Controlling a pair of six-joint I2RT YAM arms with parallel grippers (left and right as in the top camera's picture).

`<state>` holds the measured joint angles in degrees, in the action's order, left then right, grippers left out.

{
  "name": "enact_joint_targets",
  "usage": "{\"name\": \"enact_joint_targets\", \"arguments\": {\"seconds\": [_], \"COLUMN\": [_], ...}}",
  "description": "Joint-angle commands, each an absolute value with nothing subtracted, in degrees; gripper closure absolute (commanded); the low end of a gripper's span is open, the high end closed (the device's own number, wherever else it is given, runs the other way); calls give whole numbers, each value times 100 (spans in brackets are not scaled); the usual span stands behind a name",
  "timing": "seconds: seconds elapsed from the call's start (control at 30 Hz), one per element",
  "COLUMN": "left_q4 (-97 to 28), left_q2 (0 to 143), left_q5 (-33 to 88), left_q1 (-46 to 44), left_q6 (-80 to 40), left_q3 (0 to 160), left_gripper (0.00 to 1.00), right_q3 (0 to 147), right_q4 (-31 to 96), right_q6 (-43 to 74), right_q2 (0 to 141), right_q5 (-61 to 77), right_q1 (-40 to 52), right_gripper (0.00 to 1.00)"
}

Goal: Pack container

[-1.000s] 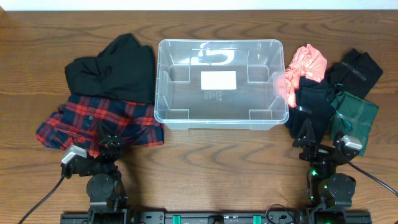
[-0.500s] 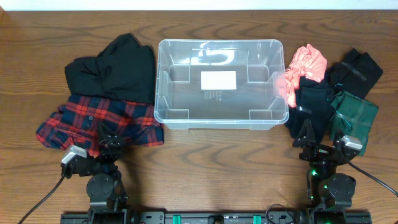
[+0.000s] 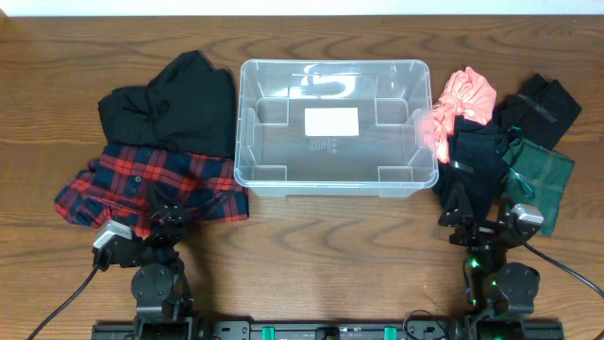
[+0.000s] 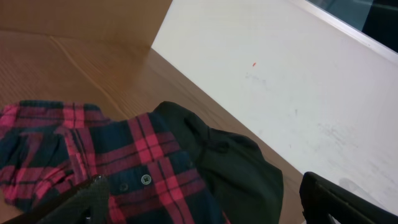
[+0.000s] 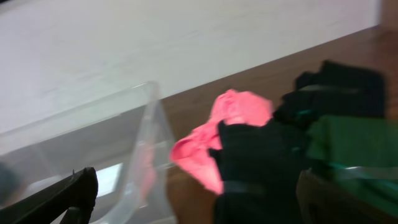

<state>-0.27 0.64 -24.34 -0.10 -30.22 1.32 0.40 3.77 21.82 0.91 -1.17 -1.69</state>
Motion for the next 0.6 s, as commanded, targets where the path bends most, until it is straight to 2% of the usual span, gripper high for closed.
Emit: {"name": "enact_joint_targets", "arguments": {"seconds": [0.0, 0.33, 0.57], "left_q4": [-235, -235, -235], "left_q2": [67, 67, 67], "left_q5": [-2443, -2443, -2443], "left_q1": [10, 10, 10], "left_q6": [-3030, -3030, -3030], "left_q3": [27, 27, 27], "left_gripper": [2, 2, 2], "right_q3": [32, 178, 1935], "right_q4": [399, -71, 602], "right_q6": [2604, 2558, 1721], "right_q2": [99, 255, 1055], "right_q5": [432, 1428, 1352], "right_q1": [-270, -266, -266], "right_gripper": [1, 1, 1]}}
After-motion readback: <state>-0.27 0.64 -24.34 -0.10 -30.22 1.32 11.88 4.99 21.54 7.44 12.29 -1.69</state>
